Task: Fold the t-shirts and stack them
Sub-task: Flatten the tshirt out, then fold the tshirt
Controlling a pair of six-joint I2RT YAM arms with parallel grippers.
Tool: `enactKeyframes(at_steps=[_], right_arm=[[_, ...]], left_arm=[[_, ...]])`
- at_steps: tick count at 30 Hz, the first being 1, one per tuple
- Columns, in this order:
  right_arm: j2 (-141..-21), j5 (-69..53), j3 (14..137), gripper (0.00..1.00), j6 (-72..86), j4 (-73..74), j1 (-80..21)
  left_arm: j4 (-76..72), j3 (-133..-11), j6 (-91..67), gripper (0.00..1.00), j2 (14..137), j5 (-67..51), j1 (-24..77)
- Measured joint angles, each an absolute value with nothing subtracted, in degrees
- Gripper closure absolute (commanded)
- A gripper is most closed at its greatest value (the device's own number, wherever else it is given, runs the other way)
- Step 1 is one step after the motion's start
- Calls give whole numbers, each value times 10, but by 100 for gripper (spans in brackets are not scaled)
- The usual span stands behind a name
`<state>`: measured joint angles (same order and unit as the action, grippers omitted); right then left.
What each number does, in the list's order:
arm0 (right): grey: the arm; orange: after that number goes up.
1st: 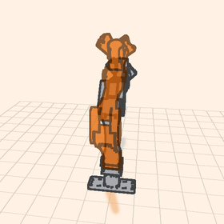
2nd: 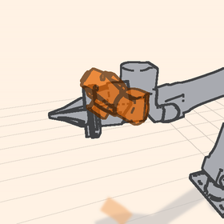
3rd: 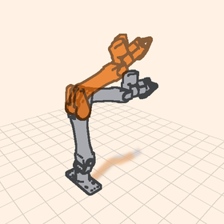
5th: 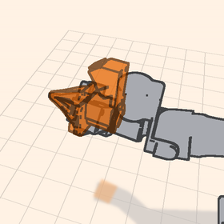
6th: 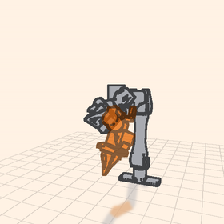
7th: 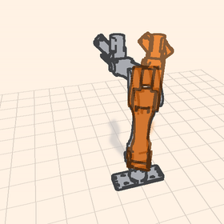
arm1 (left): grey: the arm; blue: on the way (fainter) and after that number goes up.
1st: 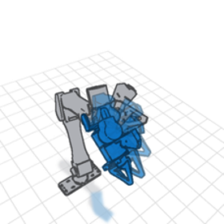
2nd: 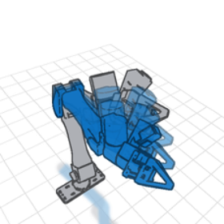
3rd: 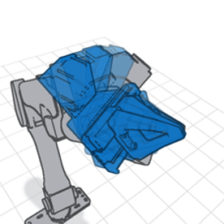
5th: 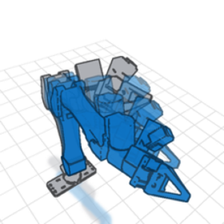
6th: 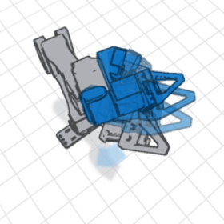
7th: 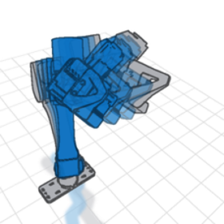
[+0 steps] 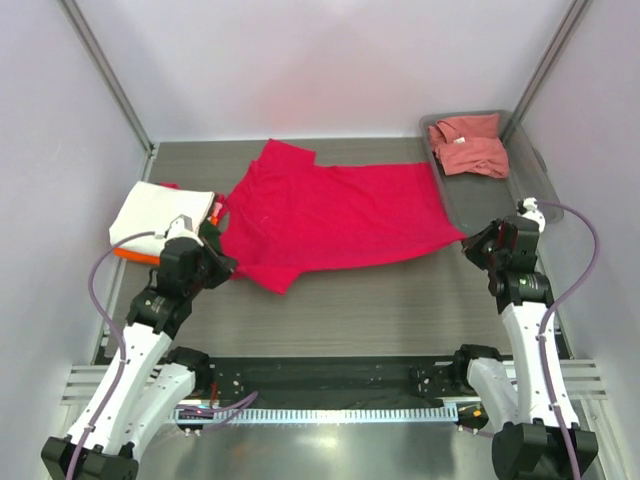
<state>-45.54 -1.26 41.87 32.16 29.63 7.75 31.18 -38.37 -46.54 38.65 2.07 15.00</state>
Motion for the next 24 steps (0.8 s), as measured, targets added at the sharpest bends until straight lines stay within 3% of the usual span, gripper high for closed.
enactKeyframes(at_steps=[10,24], right_arm=[[-525,-44,397,99,312,311,78],[-651,-37,396,99,319,272,78]], left_arm=[[329,-364,-477,100,404,20,154],[303,-463,-449,100,576,37,154]])
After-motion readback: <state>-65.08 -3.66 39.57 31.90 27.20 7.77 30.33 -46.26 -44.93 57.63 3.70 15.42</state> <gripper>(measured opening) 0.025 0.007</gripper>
